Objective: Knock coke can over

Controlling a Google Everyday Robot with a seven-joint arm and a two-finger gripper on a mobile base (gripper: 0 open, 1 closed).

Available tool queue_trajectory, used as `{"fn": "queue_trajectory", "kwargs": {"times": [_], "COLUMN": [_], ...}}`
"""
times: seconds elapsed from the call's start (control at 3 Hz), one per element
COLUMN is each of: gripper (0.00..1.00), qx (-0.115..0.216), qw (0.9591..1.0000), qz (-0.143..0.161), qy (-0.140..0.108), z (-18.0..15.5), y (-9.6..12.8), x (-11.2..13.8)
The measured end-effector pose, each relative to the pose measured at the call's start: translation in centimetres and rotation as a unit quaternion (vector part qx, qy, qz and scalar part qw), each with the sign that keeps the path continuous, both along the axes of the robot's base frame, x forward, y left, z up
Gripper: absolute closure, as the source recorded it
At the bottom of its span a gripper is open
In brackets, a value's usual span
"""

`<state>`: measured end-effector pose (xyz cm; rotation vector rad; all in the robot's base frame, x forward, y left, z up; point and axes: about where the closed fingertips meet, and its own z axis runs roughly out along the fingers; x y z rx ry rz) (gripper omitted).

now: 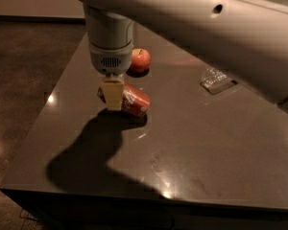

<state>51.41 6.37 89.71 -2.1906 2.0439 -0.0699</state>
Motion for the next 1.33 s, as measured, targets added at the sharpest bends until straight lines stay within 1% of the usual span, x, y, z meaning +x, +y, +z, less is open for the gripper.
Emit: {"fn": "queue_trajectory", "kwargs": {"times": [0.33, 0.67, 1.0, 1.33], "gripper": [0.36, 0.13, 0.00, 0.00], "qx": [-0.025, -0.042, -0.038, -0.038], "qw": [0.9997, 0.9988, 0.9990, 0.9990], "qz": [0.006, 0.023, 0.024, 0.024], "qy": [0.001, 0.006, 0.002, 0.002], "z": [-0.74, -1.52, -1.51, -1.51], "y": [-0.78, -1.45, -1.24, -1.24], "x": [0.38, 0.01, 0.17, 0.17]}}
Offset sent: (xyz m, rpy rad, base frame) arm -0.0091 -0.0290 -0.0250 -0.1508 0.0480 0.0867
